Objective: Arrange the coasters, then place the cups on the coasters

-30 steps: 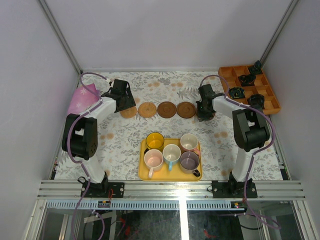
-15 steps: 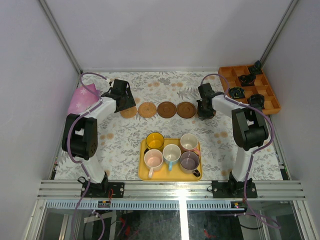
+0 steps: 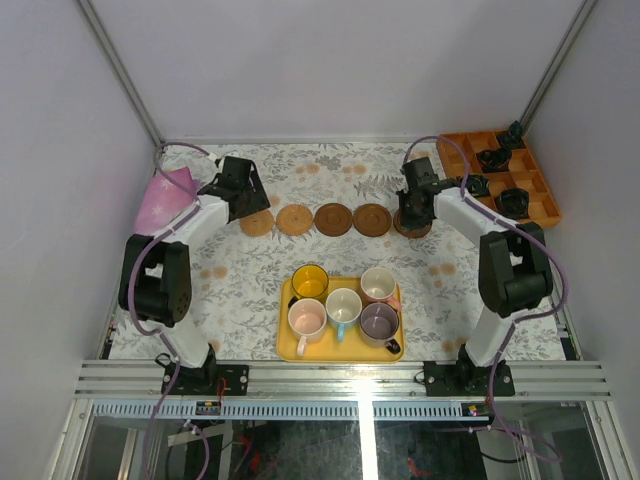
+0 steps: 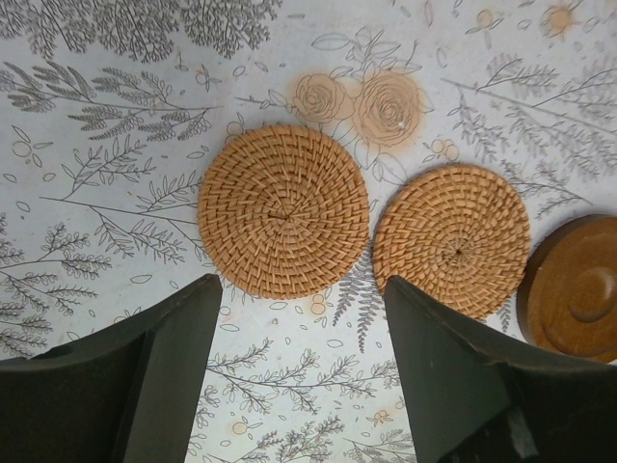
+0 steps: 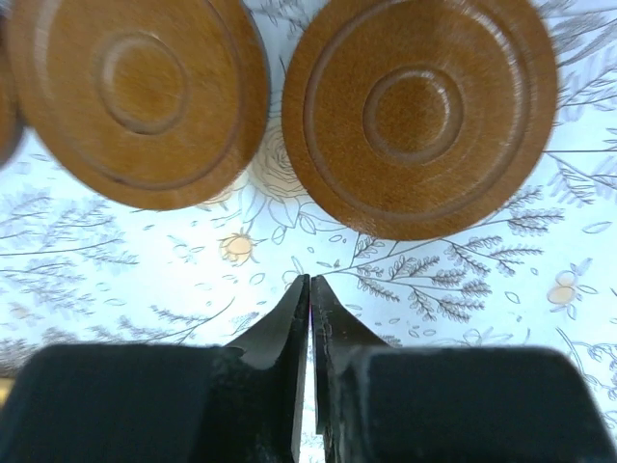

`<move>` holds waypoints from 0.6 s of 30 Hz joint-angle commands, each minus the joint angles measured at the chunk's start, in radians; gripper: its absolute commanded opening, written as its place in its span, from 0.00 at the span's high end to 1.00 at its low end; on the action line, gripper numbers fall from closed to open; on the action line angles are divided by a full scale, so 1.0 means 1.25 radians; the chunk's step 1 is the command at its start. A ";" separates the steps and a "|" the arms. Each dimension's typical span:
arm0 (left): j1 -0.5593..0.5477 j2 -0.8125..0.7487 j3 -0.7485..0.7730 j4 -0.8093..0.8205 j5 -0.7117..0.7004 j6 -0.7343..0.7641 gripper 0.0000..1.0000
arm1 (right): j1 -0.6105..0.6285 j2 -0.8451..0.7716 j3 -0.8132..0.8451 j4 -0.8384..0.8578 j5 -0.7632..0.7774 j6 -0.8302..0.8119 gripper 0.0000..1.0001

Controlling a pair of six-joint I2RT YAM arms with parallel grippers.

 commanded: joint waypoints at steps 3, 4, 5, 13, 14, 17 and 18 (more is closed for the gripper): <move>0.005 -0.105 -0.034 0.097 -0.026 0.027 0.31 | 0.000 -0.130 0.010 0.034 0.017 -0.012 0.80; 0.005 -0.117 -0.038 0.105 -0.025 0.033 0.31 | 0.000 -0.151 0.003 0.041 0.028 -0.011 0.78; 0.005 -0.127 -0.043 0.112 -0.022 0.041 0.31 | 0.000 -0.168 -0.001 0.048 0.040 -0.009 0.76; 0.006 -0.262 -0.113 0.210 -0.011 0.096 0.26 | -0.004 -0.391 -0.147 0.210 0.252 -0.004 0.68; 0.005 -0.286 -0.129 0.230 -0.008 0.103 0.23 | -0.004 -0.432 -0.180 0.252 0.289 -0.006 0.56; 0.005 -0.350 -0.173 0.280 -0.002 0.120 0.16 | -0.005 -0.546 -0.273 0.365 0.401 -0.009 0.01; 0.005 -0.372 -0.185 0.292 -0.002 0.126 0.12 | -0.005 -0.571 -0.291 0.387 0.424 -0.014 0.01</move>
